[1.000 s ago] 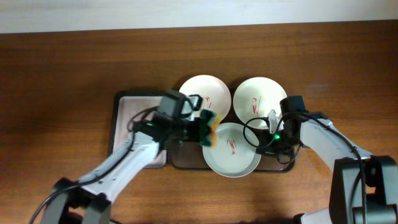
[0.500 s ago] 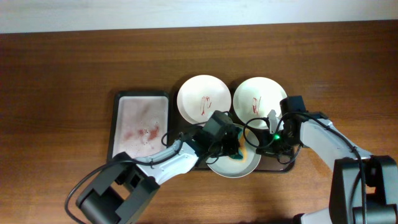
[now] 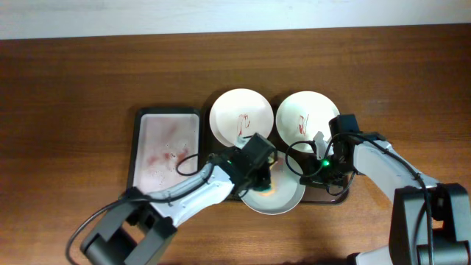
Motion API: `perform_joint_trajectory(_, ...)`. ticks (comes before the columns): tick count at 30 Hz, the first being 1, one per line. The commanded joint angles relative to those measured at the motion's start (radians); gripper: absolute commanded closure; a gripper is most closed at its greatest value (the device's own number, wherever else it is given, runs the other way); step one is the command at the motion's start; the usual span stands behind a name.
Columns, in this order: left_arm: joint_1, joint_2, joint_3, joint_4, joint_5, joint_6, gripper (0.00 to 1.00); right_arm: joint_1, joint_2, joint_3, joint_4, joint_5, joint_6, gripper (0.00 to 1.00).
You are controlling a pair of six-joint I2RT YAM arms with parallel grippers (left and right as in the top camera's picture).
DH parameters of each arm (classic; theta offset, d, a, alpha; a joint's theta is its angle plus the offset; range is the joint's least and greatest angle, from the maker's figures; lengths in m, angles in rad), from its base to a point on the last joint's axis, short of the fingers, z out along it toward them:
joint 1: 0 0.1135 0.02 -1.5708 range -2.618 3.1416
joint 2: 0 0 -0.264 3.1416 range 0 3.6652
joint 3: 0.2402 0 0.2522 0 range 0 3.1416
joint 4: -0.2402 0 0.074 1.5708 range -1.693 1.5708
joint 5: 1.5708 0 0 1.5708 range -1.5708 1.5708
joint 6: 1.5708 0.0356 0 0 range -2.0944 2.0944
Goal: Clean dirty plates on tray and stack at the side
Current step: 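Scrub the pale green plate with the sponge while the right gripper holds it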
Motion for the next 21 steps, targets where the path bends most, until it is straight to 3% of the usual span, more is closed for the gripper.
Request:
perform_joint_trajectory(1, 0.065, -0.121, -0.015, -0.020, -0.073, 0.018, 1.00, -0.002, 0.002, 0.017, -0.001, 0.018, -0.006, 0.96)
perform_joint_trajectory(7, 0.053, -0.184, -0.015, 0.036, 0.012, 0.018, 1.00, -0.002, 0.002, 0.017, -0.001, 0.017, -0.006, 0.96)
perform_joint_trajectory(14, -0.045, 0.000, -0.015, 0.257, 0.070, -0.002, 1.00, -0.002, 0.002, 0.017, -0.002, 0.017, -0.006, 0.96)
perform_joint_trajectory(21, -0.050, 0.062, -0.015, 0.205, 0.002, -0.001, 1.00, -0.002, 0.002, 0.017, -0.005, 0.017, -0.006, 0.96)
